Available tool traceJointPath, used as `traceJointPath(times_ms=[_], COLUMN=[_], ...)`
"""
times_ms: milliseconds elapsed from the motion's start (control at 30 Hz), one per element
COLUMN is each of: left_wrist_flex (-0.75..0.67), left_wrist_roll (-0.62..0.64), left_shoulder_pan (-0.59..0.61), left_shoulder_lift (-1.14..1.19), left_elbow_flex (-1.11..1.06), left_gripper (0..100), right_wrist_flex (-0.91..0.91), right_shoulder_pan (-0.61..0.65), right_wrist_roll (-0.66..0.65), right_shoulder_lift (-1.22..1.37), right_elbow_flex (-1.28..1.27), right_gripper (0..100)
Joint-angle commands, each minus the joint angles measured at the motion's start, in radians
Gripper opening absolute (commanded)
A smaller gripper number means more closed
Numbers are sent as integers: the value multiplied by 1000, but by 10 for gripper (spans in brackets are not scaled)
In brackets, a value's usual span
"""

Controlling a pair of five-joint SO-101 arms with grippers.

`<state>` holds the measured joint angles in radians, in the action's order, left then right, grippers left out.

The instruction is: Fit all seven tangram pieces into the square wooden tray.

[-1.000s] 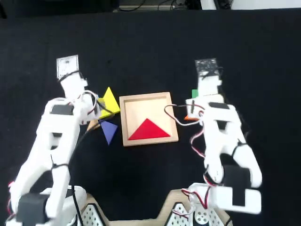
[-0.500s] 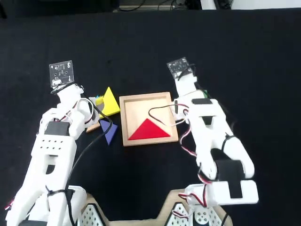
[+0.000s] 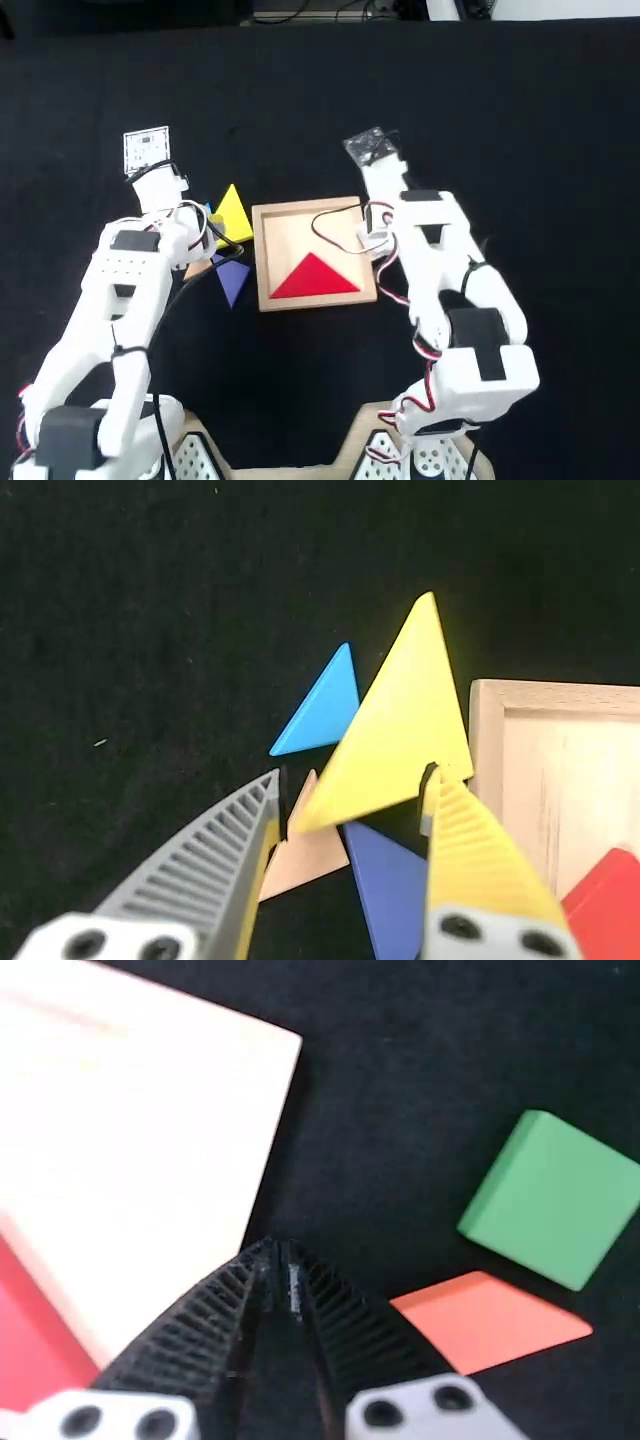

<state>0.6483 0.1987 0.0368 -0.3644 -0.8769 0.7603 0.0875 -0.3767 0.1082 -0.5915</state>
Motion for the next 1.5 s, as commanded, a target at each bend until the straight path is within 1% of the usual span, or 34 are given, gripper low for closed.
traceJointPath(times_ms=[0, 100, 200, 300, 333, 433, 533, 600, 667, 733, 800, 967, 1233, 1467], left_wrist_flex=[-9, -11, -12, -11, -11, 12, 126, 244, 359, 442, 494, 512, 516, 520], left_wrist_roll=[-9, -8, -8, -14, -37, -186, -307, -368, -400, -410, -410, -404, -404, -404], left_shoulder_pan=[7, 5, 5, 5, 7, 5, 15, 10, 4, -10, -19, -16, -51, -125], left_shoulder_lift=[18, 28, 28, 28, 29, 54, 137, 215, 304, 402, 485, 637, 664, 664], left_elbow_flex=[67, 68, 90, 130, 140, 174, 300, 424, 556, 664, 745, 839, 822, 739], left_gripper=[234, 234, 234, 234, 234, 234, 234, 236, 234, 234, 234, 234, 234, 234], right_wrist_flex=[-21, -54, -81, -158, -181, -206, -212, -213, -213, -207, -206, -206, -209, -210], right_shoulder_pan=[41, 31, -9, -72, -87, -100, -100, -100, -100, -100, -100, -100, -100, -100], right_wrist_roll=[-15, -15, -14, 38, 43, 32, 32, 32, 32, 32, 32, 32, 32, 32], right_shoulder_lift=[-74, -114, -160, -180, -180, -179, -179, -166, -143, -120, -113, -110, -105, -104], right_elbow_flex=[-30, -71, -91, -119, -128, -139, -139, -136, -127, -105, -97, -99, -97, -97], right_gripper=[11, 11, 11, 11, 11, 11, 11, 11, 11, 11, 11, 11, 11, 11])
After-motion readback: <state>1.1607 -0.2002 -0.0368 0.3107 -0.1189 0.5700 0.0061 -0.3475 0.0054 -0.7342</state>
